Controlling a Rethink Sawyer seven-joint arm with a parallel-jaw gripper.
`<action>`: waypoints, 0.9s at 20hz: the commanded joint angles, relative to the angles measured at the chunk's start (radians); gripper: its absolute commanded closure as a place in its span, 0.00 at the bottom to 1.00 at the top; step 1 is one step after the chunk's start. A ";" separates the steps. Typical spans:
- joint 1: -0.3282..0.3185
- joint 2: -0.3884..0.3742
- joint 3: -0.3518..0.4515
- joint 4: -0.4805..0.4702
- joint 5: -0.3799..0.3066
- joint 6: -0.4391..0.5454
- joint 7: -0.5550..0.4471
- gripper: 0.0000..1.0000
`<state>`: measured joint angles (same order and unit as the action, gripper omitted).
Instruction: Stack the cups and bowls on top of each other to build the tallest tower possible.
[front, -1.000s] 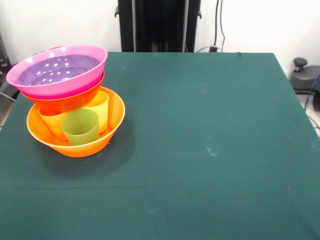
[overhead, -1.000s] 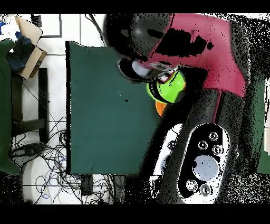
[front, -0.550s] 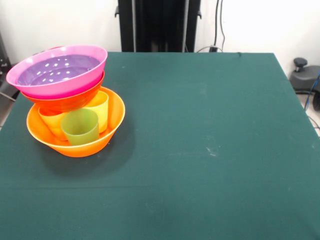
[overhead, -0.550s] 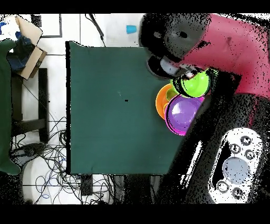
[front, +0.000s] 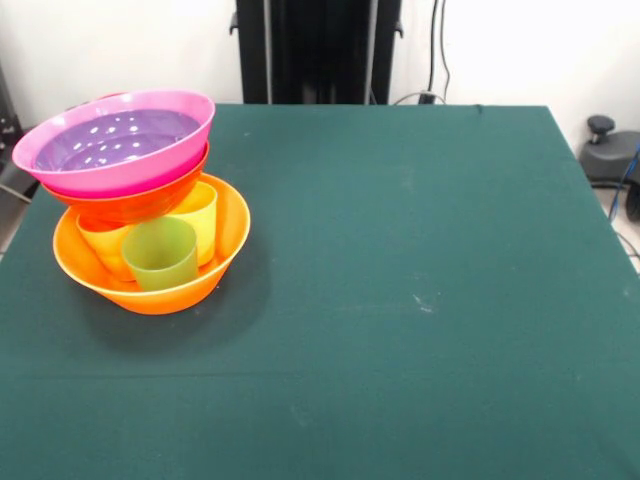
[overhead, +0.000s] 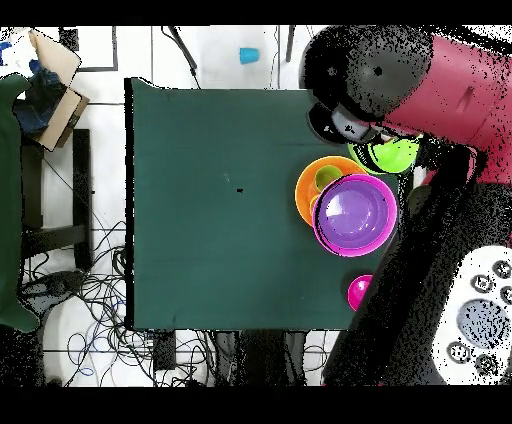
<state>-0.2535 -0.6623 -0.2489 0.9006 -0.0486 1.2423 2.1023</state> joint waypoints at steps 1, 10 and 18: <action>-0.019 0.055 0.140 0.141 -0.071 -0.078 -0.265 1.00; -0.034 0.090 0.178 0.179 -0.072 -0.182 -0.226 1.00; -0.047 0.100 0.200 0.212 -0.075 -0.247 -0.206 1.00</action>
<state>-0.2822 -0.6524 -0.1751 0.9720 -0.0548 1.0406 2.1023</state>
